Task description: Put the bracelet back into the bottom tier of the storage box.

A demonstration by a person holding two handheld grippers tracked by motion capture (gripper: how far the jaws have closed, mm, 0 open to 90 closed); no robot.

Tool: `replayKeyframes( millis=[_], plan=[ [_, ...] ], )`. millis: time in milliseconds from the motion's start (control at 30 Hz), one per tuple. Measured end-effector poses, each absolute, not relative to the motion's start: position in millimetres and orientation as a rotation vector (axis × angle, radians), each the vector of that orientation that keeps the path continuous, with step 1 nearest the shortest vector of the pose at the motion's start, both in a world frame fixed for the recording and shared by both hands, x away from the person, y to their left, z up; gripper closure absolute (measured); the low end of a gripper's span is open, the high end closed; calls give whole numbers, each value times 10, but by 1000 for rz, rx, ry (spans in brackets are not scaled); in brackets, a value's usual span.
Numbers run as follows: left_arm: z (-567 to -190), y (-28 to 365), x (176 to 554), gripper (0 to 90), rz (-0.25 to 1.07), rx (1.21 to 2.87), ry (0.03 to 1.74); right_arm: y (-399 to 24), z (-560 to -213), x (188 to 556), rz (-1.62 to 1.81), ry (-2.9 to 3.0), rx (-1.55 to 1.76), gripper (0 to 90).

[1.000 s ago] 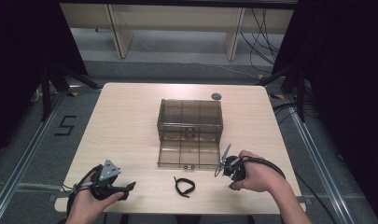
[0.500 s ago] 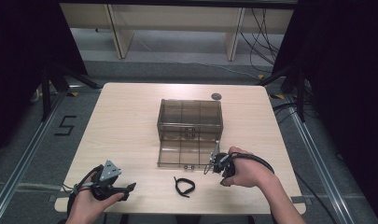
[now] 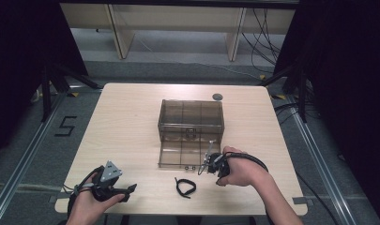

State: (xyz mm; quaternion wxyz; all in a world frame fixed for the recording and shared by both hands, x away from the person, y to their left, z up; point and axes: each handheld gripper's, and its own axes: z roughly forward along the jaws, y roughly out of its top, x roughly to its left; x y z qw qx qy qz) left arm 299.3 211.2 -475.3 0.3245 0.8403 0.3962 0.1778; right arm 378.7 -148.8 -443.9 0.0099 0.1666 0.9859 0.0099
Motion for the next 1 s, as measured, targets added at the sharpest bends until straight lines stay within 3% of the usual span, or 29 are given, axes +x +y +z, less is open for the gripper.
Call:
replayKeyframes(
  millis=[1000],
  plan=[
    [-4765, 2109, 2987, 233, 465, 2197, 1048, -1256, -4456, 3891, 35, 3113, 443, 695]
  ],
)
